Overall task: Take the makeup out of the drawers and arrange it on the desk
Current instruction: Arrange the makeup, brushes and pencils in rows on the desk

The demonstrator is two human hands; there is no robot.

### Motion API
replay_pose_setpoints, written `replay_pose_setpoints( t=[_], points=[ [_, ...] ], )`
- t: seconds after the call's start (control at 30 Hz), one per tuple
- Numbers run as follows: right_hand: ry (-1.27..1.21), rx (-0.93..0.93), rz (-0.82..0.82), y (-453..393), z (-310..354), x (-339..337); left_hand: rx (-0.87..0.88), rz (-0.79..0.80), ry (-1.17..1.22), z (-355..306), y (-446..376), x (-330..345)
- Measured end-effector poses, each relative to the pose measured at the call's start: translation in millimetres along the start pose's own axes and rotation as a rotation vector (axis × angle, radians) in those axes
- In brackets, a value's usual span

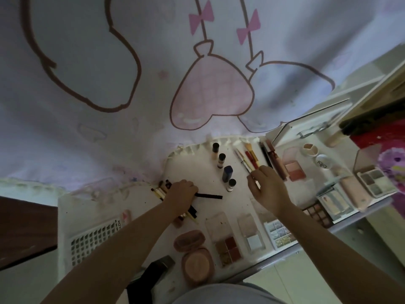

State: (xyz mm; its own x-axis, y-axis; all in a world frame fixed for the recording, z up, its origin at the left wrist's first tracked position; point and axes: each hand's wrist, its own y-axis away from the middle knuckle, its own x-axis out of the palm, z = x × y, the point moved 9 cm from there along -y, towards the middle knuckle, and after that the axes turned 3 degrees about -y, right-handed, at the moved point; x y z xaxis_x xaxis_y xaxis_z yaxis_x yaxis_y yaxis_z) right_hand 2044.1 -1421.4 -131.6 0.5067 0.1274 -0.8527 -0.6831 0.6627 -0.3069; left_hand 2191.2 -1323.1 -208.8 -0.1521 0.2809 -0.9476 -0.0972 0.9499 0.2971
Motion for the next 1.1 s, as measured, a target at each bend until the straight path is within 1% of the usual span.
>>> replay_pose_setpoints(
  t=[0.07,0.1,0.13,0.23,0.27,0.3,0.37,0.43,0.47,0.5,0.53,0.57,0.6,0.63,0.7,0.87,1.0,1.1],
  points=[
    [-0.040,0.004,0.032,0,17,-6,0.050,-0.013,0.121,-8,7,-20],
    [-0.036,0.024,0.070,-1,26,-3,0.056,0.010,0.151,-12,11,-28],
    [-0.053,0.064,0.130,-4,35,0,0.073,-0.007,0.179,-16,14,-39],
    [-0.179,0.204,0.387,-14,53,13,0.131,-0.181,0.235,-27,28,-85],
    [-0.231,0.231,0.399,-19,57,7,0.131,-0.200,0.214,-29,30,-95],
    [-0.280,0.249,0.380,-24,63,-4,0.134,-0.239,0.194,-30,36,-107],
    [-0.374,0.245,0.352,-31,76,-27,0.128,-0.387,0.097,-33,48,-135],
    [-0.407,0.222,0.307,-36,85,-53,0.141,-0.493,0.017,-37,61,-156],
    [-0.401,0.225,0.244,-40,81,-69,0.095,-0.546,-0.002,-32,65,-165],
    [-0.422,0.269,0.157,-42,71,-88,0.024,-0.560,0.035,-21,69,-172],
    [-0.477,0.328,0.061,-43,58,-107,-0.089,-0.563,0.080,-2,71,-175],
    [-0.522,0.369,-0.026,-43,46,-125,-0.189,-0.529,0.101,18,75,-176],
    [-0.539,0.383,-0.070,-43,38,-138,-0.244,-0.515,0.126,33,78,-174],
    [-0.520,0.371,-0.070,-42,37,-146,-0.255,-0.520,0.147,40,82,-176],
    [-0.488,0.312,-0.043,-42,48,-148,-0.206,-0.536,0.195,32,85,-183],
    [-0.529,0.235,0.029,-44,79,-131,-0.108,-0.457,0.157,-11,84,-190],
    [-0.473,0.179,0.079,-43,92,-126,-0.067,-0.423,0.159,-30,87,-191],
    [-0.509,0.187,0.092,-43,92,-127,-0.069,-0.411,0.173,-32,88,-191]
  ],
)
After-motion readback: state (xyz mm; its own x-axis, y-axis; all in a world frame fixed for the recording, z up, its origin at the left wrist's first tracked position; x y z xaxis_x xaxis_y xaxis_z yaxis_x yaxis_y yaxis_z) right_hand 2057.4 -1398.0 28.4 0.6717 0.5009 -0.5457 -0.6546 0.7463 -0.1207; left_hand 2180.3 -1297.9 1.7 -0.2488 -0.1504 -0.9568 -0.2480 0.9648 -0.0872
